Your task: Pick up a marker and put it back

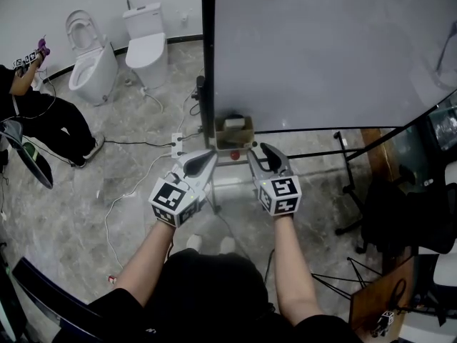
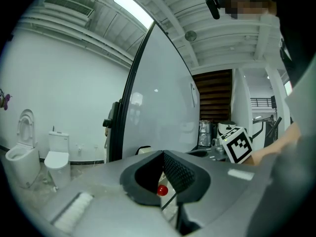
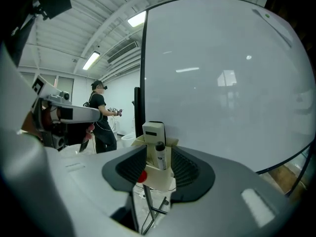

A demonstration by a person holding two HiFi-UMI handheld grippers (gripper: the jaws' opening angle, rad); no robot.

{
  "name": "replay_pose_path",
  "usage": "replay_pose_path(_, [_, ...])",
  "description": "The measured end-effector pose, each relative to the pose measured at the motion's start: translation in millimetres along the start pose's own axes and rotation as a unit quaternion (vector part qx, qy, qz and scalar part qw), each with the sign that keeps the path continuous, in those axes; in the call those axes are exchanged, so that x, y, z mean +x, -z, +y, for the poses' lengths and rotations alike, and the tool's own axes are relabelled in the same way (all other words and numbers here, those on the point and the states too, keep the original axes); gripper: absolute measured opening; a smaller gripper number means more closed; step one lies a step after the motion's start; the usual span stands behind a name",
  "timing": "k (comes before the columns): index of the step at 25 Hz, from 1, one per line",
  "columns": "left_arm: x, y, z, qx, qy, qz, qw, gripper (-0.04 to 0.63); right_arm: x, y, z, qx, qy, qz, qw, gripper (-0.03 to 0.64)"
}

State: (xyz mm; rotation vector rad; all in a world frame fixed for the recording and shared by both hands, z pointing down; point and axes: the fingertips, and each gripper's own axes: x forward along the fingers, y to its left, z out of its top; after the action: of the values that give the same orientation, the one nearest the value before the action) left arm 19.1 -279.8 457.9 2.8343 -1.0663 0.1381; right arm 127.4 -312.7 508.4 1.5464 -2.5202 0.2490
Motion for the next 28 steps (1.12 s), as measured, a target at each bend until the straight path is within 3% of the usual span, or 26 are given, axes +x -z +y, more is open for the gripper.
replay_pose_path(15, [-7.8,2.3,6.6,-0.007,-0.010,0.007,0.9999,0.008,22.4,9.4,0.7,0.003,0.001,0.016,1.000,0.156])
replay_pose_path(19, [-8.0,2.9,9.5,-0.001,-0.013,0.009,0.9999,0.008,24.7,11.1,-1.6,-0.003,0.006,0.017,1.000,0.094])
replay_pose_path(28, [-14.3,-0.6,10.7,-0.002,-0.019,0.006,0.9998,0.008,20.7,1.4,-2.9,-0.014,0.008,0.007,1.000,0.084])
